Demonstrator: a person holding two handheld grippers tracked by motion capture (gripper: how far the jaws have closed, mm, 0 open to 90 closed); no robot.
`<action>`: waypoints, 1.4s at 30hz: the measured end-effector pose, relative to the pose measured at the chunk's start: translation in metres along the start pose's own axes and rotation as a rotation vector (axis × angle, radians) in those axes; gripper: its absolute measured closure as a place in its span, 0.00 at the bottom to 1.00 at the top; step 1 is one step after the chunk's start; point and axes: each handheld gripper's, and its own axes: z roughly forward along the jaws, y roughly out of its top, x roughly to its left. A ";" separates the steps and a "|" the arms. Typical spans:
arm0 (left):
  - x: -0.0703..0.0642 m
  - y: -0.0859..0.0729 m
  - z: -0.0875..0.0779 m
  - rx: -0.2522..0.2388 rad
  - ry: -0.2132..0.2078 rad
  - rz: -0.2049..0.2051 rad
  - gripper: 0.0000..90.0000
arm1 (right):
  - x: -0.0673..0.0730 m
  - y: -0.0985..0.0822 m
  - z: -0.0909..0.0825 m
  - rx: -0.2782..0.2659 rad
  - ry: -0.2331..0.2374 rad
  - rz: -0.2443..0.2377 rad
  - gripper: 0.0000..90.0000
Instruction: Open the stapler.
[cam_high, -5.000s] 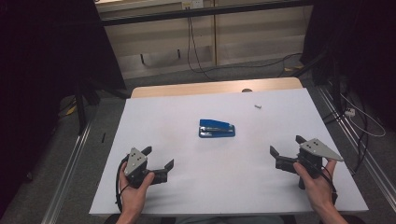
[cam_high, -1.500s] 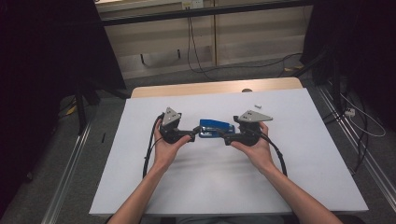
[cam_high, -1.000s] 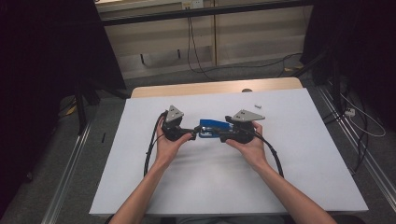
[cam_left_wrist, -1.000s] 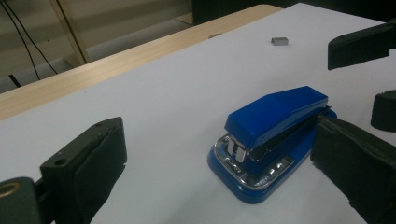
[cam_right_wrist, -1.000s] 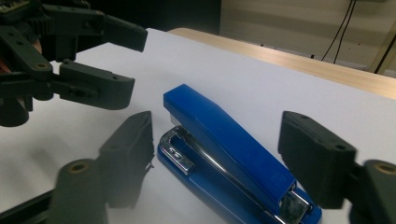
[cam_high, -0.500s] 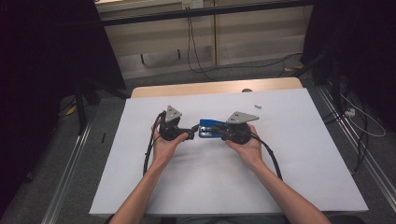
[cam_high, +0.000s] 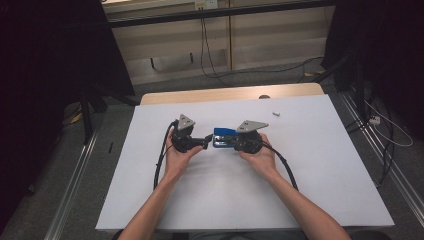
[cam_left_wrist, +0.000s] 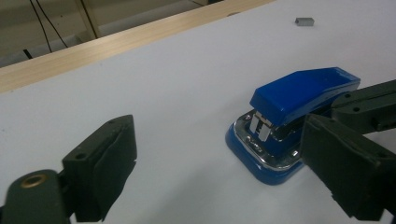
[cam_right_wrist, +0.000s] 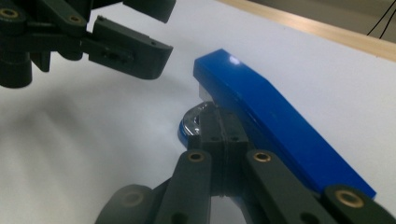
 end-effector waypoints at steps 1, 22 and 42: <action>0.000 -0.001 0.001 0.007 -0.004 0.004 0.15 | 0.000 0.000 0.001 0.009 0.000 -0.004 1.00; -0.011 -0.006 0.011 0.062 -0.067 0.078 0.83 | -0.002 -0.002 0.013 0.128 -0.036 -0.047 1.00; -0.018 -0.003 0.021 0.061 -0.053 0.075 1.00 | -0.002 -0.002 0.013 0.130 -0.036 -0.041 1.00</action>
